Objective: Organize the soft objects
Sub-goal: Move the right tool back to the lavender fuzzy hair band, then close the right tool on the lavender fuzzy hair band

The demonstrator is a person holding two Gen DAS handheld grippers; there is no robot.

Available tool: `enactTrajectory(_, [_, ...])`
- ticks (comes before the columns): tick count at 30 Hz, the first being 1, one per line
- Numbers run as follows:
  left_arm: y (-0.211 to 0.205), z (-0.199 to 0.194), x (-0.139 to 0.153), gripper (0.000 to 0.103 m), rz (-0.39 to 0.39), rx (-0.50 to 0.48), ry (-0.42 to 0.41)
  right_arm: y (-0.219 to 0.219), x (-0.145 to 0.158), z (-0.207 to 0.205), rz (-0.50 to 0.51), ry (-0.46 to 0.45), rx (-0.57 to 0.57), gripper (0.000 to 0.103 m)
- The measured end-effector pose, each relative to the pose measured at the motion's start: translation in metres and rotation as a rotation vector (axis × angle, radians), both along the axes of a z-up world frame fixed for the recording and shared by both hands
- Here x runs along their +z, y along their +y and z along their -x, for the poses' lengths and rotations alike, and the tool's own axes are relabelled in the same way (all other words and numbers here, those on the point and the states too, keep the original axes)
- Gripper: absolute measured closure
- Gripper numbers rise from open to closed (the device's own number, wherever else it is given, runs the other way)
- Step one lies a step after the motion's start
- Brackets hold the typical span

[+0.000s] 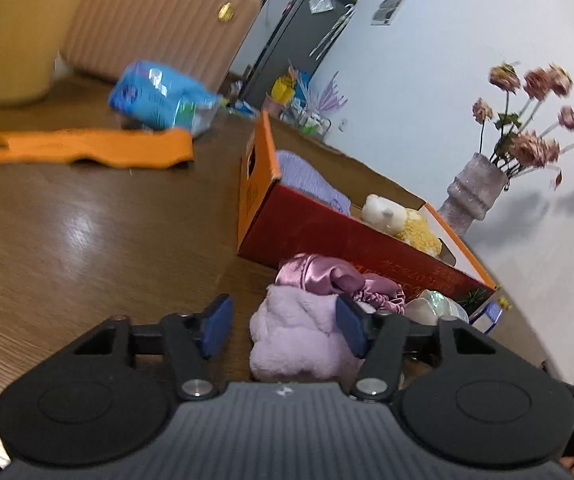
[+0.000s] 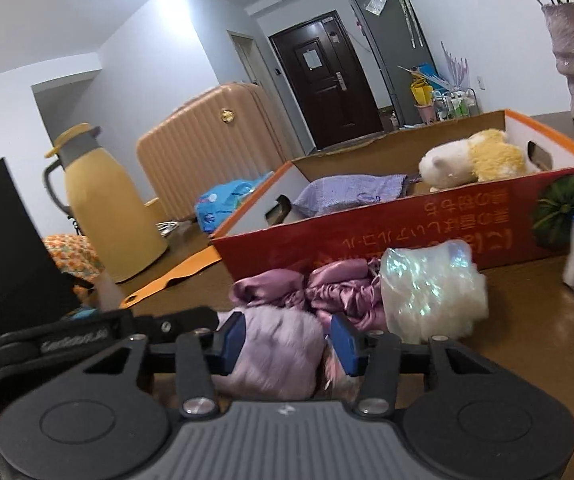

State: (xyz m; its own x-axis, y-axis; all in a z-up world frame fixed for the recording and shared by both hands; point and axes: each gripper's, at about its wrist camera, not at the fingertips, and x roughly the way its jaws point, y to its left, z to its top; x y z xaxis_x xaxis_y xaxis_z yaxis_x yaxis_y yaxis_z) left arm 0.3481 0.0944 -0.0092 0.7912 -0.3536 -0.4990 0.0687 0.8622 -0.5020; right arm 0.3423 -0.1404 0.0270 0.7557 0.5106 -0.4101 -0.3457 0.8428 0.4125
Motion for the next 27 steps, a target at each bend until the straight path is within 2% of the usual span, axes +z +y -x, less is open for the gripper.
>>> enactTrajectory(3, [0.008, -0.003, -0.005, 0.069, 0.072, -0.021, 0.019, 0.002, -0.007, -0.012, -0.036, 0.033, 0.039, 0.073])
enactTrajectory(6, [0.01, -0.002, -0.006, 0.073, 0.069, -0.01, 0.025, 0.003, -0.006, -0.011, -0.036, 0.026, 0.046, 0.081])
enactTrajectory(9, [0.007, -0.002, -0.005, 0.079, 0.064, -0.018, 0.014, 0.001, -0.008, -0.014, -0.062, 0.039, 0.043, 0.084])
enactTrajectory(13, [0.004, 0.002, -0.001, 0.083, 0.058, -0.032, -0.005, -0.001, -0.007, -0.011, -0.06, 0.03, 0.046, 0.084])
enactTrajectory(15, [0.004, 0.01, -0.001, 0.084, 0.065, -0.01, 0.003, -0.002, -0.005, -0.008, -0.063, 0.022, 0.068, 0.086])
enactTrajectory(17, [-0.004, 0.033, 0.001, 0.084, 0.076, -0.01, 0.014, -0.001, -0.003, 0.007, -0.006, 0.009, 0.072, 0.086])
enactTrajectory(19, [-0.015, 0.066, 0.004, 0.084, 0.068, -0.014, -0.001, -0.004, 0.001, 0.04, 0.036, -0.019, 0.082, 0.086])
enactTrajectory(23, [-0.035, 0.12, 0.008, 0.084, 0.11, -0.04, 0.019, -0.033, 0.002, 0.092, 0.022, 0.006, 0.099, 0.086])
enactTrajectory(25, [-0.047, 0.135, 0.011, 0.084, 0.101, -0.074, 0.02, -0.049, 0.003, 0.112, 0.012, 0.019, 0.097, 0.086])
enactTrajectory(26, [-0.053, 0.141, 0.011, 0.081, 0.09, -0.09, 0.014, -0.056, 0.003, 0.121, 0.017, 0.022, 0.091, 0.086])
enactTrajectory(27, [-0.058, 0.147, 0.012, 0.074, 0.084, -0.101, 0.002, -0.062, 0.003, 0.128, 0.024, 0.021, 0.082, 0.086])
